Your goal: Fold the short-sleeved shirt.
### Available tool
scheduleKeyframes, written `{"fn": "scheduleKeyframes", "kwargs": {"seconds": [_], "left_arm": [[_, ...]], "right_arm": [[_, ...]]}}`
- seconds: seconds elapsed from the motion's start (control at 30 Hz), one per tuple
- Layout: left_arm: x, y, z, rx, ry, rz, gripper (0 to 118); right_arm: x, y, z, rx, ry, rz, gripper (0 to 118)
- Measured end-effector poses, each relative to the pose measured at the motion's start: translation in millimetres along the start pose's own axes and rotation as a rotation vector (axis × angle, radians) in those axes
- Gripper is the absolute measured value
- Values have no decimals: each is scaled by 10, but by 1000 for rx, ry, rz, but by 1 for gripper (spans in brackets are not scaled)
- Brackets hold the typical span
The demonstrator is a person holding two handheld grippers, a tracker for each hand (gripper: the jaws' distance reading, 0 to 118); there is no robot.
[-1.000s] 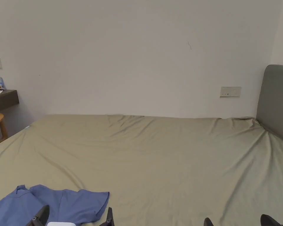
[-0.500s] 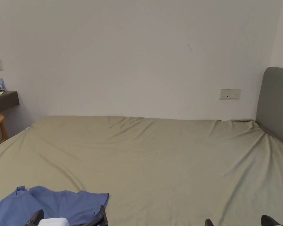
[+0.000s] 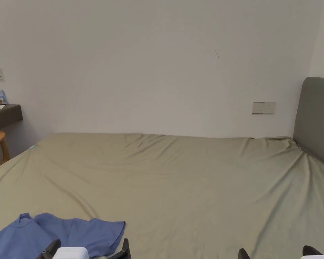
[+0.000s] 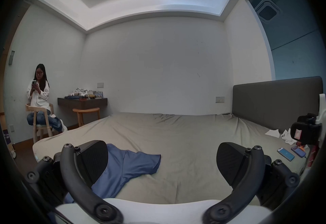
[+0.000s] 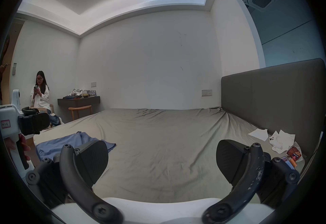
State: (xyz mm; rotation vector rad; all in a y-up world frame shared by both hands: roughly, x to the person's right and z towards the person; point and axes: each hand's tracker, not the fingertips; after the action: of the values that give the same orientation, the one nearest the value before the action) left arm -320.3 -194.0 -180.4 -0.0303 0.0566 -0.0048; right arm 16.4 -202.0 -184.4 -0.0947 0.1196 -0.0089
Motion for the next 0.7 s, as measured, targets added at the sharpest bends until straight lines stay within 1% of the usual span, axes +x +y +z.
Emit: {"fn": "scheduleKeyframes", "kwargs": {"seconds": [0.3,0.43,0.7], "left_arm": [[-17,-12,-17,-23,0,19,118],[-23,-16,-39,-19,2,6,118],[-29,-7,-38,-1,-1,27,118]], "right_arm": [[3,-11,-13,-12,3,6,118],[3,4,-22,-9,5,7,118],[8,14,-24,-12,7,9,118]]}}
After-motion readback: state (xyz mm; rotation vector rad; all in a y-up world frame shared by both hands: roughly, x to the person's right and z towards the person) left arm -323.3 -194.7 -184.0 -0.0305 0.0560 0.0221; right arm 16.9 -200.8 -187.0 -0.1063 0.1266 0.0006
